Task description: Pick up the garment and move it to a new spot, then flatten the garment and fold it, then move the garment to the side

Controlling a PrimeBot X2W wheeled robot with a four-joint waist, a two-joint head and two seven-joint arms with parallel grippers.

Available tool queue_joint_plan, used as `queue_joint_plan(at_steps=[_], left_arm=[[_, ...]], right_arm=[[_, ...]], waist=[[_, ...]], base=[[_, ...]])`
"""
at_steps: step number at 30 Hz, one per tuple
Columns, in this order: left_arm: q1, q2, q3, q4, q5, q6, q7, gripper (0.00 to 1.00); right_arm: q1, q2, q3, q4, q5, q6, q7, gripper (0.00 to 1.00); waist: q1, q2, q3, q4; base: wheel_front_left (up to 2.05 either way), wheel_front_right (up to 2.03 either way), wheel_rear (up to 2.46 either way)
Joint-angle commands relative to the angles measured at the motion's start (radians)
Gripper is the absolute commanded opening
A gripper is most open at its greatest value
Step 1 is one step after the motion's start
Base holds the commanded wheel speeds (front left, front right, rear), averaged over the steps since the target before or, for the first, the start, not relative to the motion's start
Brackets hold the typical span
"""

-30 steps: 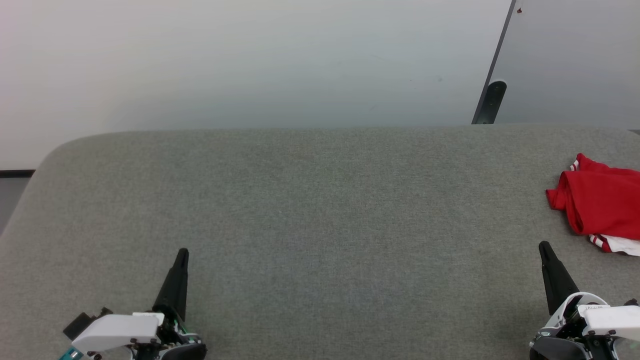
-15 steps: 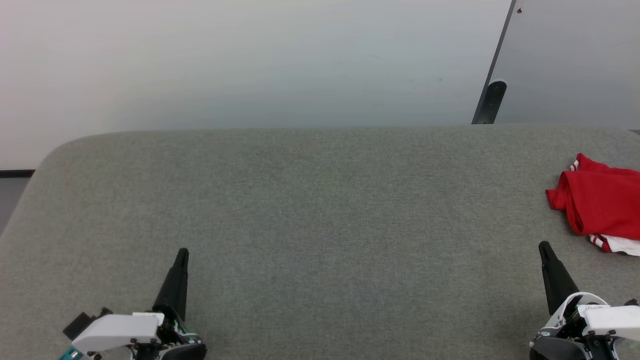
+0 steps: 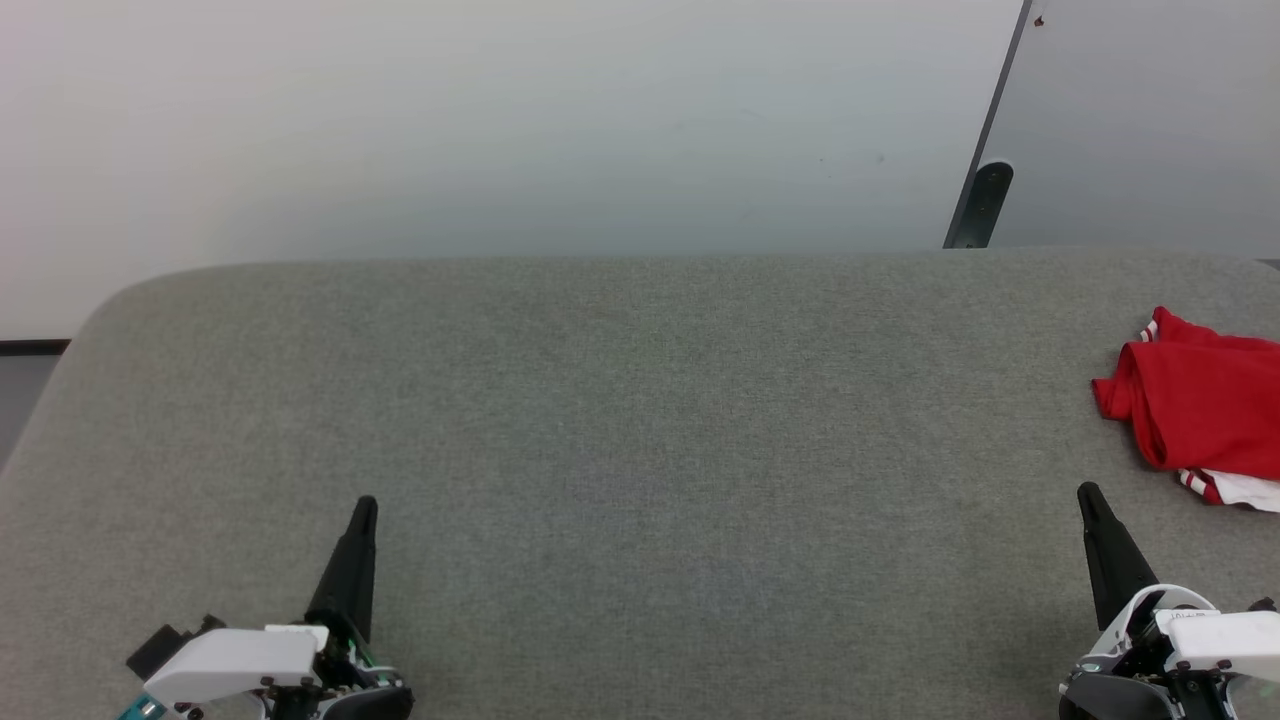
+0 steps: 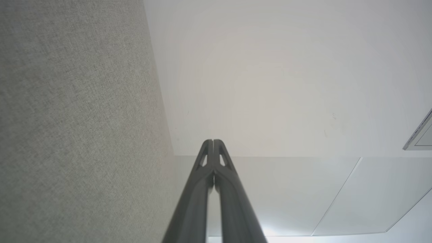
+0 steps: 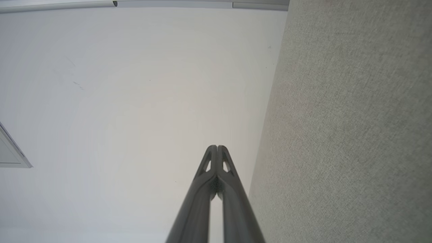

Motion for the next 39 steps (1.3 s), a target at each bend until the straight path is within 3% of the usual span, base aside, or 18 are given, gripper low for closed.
queue_joint_plan(at_steps=[1,39], left_arm=[[-0.010,0.002,0.002,-0.001,-0.003,-0.005,0.003,0.00],[-0.010,0.002,0.002,-0.001,-0.003,-0.006,0.003,0.00]], right_arm=[[-0.002,0.004,0.002,-0.001,0.004,0.000,0.001,0.00],[-0.002,0.004,0.002,-0.002,0.004,0.000,0.001,0.00]], waist=[[0.0000,-0.0001,0.000,0.000],[0.0000,-0.0001,0.000,0.000]], base=[[0.00,0.00,0.00],[0.00,0.00,0.00]])
